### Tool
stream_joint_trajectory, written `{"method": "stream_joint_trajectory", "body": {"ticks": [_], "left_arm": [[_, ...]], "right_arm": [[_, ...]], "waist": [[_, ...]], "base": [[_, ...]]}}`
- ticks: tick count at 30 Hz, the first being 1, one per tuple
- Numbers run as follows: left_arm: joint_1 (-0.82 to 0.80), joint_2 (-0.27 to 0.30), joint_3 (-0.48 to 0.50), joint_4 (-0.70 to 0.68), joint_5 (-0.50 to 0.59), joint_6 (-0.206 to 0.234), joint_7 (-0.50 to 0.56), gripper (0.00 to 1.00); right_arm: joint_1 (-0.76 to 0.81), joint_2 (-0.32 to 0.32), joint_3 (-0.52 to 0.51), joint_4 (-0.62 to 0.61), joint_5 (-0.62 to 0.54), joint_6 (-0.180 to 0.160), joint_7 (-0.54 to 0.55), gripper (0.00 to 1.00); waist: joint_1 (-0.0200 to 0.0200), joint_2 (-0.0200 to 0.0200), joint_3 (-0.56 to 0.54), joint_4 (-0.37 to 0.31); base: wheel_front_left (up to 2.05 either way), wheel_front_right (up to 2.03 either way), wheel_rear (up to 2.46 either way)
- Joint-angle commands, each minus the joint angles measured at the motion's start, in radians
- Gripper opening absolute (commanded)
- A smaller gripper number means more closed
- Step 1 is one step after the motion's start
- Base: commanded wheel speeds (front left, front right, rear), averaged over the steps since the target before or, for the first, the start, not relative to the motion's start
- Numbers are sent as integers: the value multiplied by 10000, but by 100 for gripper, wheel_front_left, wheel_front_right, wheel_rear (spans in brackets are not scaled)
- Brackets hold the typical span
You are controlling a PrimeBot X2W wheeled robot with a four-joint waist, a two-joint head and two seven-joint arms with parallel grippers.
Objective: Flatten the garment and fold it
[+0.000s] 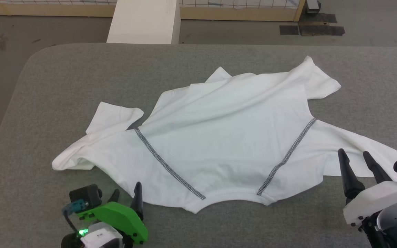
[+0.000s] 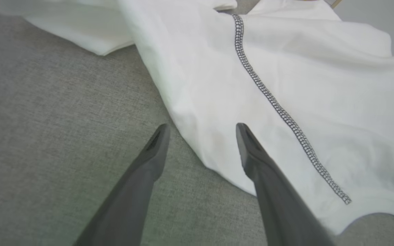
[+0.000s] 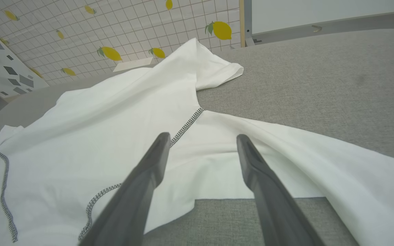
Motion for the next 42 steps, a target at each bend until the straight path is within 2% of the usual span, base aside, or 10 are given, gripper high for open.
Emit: {"method": "stream_joint_trajectory", "body": {"ticks": [1,7,12,13,14,18,26,30,34,42], "left_arm": [[-249,-27,-58,162,-62,160,191,100],[-595,94,30,682,315,1082,823,100],[-663,212,114,865,285,1337,1235,100],[-668,243,139,878,282,1369,1257,62],[-668,278,149,897,287,1392,1286,0],[-604,297,257,786,157,1401,1249,0],[-479,485,918,521,95,1589,176,0],[-534,555,963,551,28,1494,56,0],[-604,502,855,569,-59,1358,50,0],[-747,405,681,650,-183,1196,3,0]], "right_arm": [[80,7,45,-66,55,-15,17,100],[56,7,138,-54,51,-15,-5,100],[130,7,222,-5,150,-15,21,100],[156,7,231,16,143,-15,47,100],[179,7,234,38,135,-15,76,100],[262,7,212,191,168,-15,397,100],[261,7,424,515,-59,-15,1337,100],[147,7,704,658,-836,-15,1977,100],[21,7,966,825,-1065,-15,2441,100],[-394,7,1366,1261,-1679,-15,2756,100]], "waist": [[0,0,42,-106],[0,0,139,-458],[0,0,198,-667],[0,0,207,-699],[0,0,211,-729],[0,0,216,-769],[0,0,227,-517],[0,0,290,-386],[0,0,360,-295],[0,0,570,-239]], "base": [[0,0,0],[0,0,0],[0,0,0],[0,0,0],[0,0,0],[0,0,0],[0,0,0],[0,0,0],[0,0,0],[0,0,0]]}}
